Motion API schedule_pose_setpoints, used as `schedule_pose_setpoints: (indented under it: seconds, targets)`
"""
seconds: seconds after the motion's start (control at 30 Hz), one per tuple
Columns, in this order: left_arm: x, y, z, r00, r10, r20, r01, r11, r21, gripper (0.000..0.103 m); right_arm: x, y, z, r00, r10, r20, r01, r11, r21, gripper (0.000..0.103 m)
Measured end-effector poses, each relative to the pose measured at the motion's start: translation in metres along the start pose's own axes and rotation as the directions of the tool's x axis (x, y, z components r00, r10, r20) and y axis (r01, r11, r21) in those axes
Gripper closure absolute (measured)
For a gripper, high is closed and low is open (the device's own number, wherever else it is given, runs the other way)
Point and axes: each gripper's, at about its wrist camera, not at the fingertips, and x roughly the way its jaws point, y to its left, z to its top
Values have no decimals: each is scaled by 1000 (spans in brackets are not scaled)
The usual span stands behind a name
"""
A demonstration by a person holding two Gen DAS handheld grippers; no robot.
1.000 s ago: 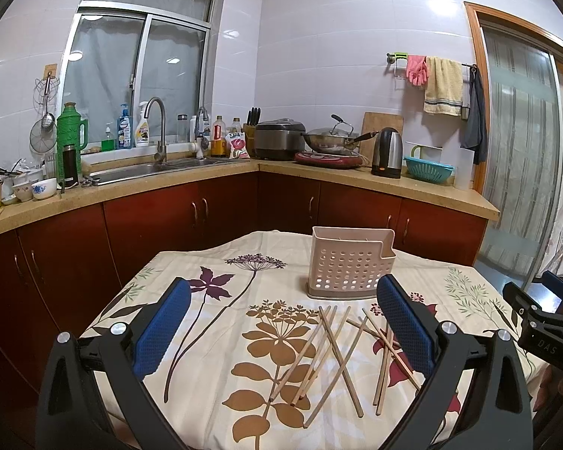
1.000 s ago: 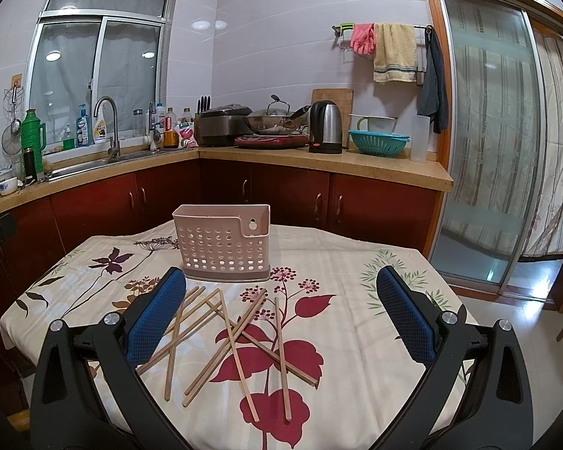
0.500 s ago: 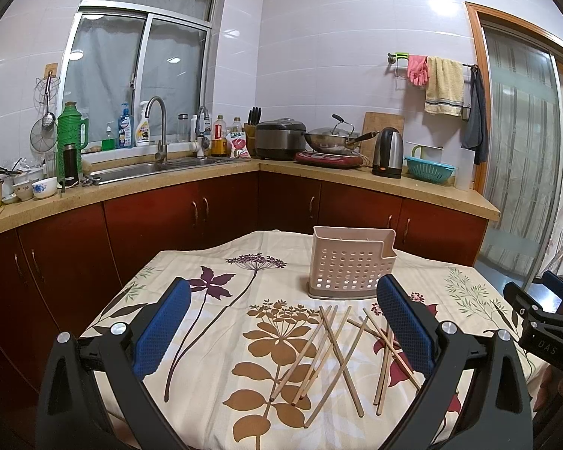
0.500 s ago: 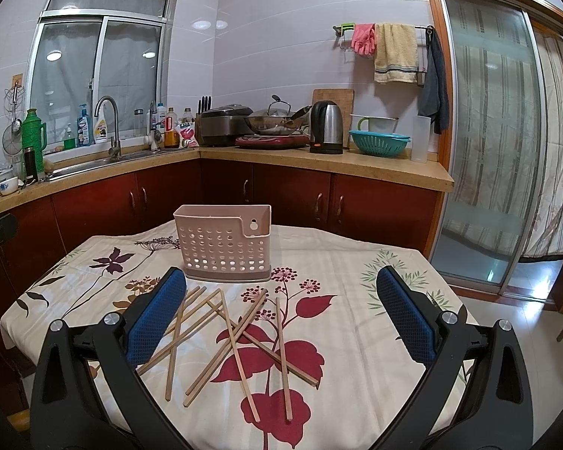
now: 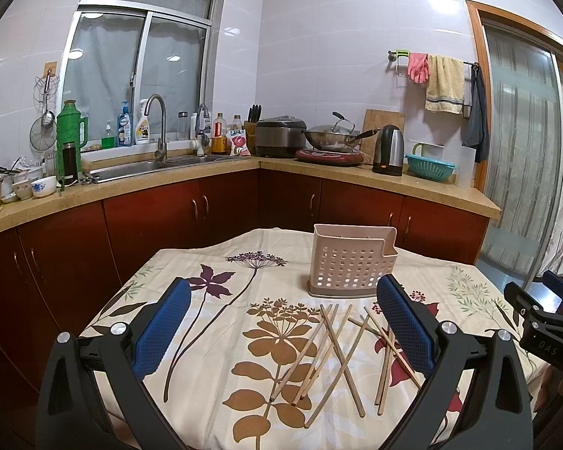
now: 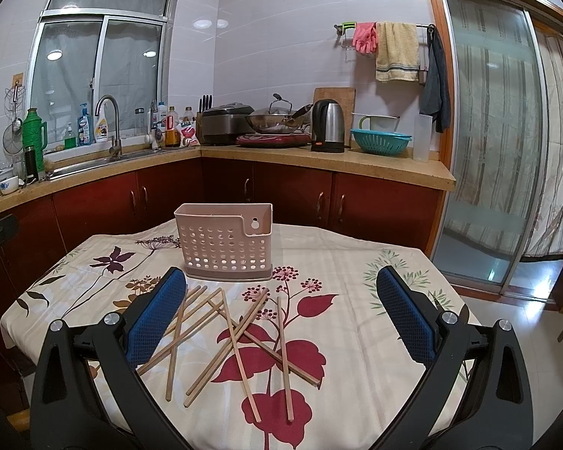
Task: Organize utensils
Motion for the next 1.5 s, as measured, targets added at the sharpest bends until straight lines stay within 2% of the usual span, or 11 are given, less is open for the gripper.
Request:
schedule_pose_setpoints:
  seconds: [0.27, 0.57, 0.6, 0.7, 0.97, 1.13, 1.27, 1.33, 1.4, 1.5]
  targets:
    - [21, 3, -14, 999, -7, -45, 7, 1000, 1, 6, 23, -3, -19, 999, 21, -35, -21, 1000, 3, 4]
    - [77, 14, -59, 981, -4, -192, 3, 1000, -5, 6, 65, -20, -70, 990, 35, -135, -34, 999, 8, 4]
    - [82, 15, -64, 979, -3, -205, 3, 1000, -2, 6, 68, -20, -74, 989, 38, -145, -38, 999, 7, 7]
    - [93, 17, -78, 971, 11, -238, -9, 1000, 12, 6, 76, -19, -90, 980, 74, -182, -75, 997, 1, 27]
    - [106, 23, -105, 960, 38, -276, -30, 999, 32, 6, 89, -4, -129, 951, 177, -252, -193, 980, -40, 48]
    - [115, 18, -115, 952, 44, -301, -26, 998, 62, 6, 100, 3, -150, 924, 218, -315, -246, 968, -49, 65]
    - [116, 14, -119, 951, 46, -305, -22, 996, 81, 6, 104, 5, -157, 913, 230, -336, -261, 964, -49, 73]
    - [117, 11, -121, 951, 43, -306, -17, 996, 88, 6, 103, 4, -158, 914, 230, -334, -263, 963, -54, 81]
    - [118, 9, -122, 950, 39, -311, -11, 996, 93, 6, 103, 4, -158, 914, 232, -333, -265, 962, -58, 83]
    - [118, 5, -123, 948, 25, -316, 4, 996, 92, 6, 104, 4, -159, 912, 237, -336, -273, 960, -64, 94]
